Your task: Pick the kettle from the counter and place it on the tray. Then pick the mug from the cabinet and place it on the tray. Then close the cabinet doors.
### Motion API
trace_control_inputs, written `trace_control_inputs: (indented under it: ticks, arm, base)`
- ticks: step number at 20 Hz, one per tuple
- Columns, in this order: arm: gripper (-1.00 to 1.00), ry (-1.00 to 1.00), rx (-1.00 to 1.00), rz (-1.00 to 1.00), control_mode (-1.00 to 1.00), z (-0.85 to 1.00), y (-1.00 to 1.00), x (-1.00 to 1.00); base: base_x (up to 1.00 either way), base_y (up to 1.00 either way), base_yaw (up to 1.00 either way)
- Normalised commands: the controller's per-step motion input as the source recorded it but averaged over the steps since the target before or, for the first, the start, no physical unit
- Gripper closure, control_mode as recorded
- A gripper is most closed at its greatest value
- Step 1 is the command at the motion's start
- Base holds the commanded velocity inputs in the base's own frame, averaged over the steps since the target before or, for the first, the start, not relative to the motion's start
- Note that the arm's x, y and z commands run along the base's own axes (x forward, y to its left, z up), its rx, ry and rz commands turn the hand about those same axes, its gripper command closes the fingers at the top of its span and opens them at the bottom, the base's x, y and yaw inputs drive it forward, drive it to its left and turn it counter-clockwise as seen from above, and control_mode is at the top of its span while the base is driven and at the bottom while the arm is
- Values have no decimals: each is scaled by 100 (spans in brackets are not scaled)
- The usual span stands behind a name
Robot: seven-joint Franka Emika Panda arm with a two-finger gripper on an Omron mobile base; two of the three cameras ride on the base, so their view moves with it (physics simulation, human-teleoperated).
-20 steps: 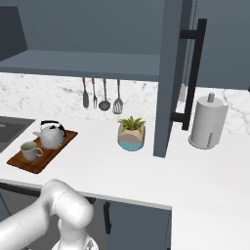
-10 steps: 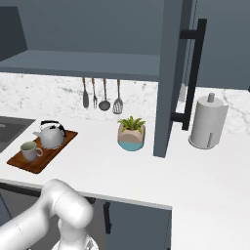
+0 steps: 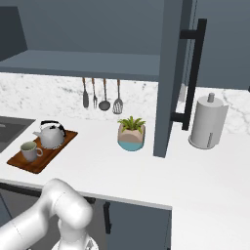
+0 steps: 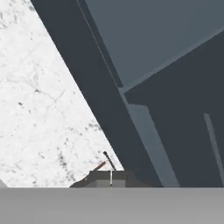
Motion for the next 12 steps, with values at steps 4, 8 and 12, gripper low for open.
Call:
trace_control_inputs:
  ticks: [4,8,12]
  arm:
    - [100,-18,-21,0,-100,21,4,-1]
    - [100,-20,-23,0,-100,1,0,-8]
    - [100,-25,-22,0,-100,0,0,-12]
  base:
    - [0,0,0]
    - [0,0,0]
    - [0,0,0]
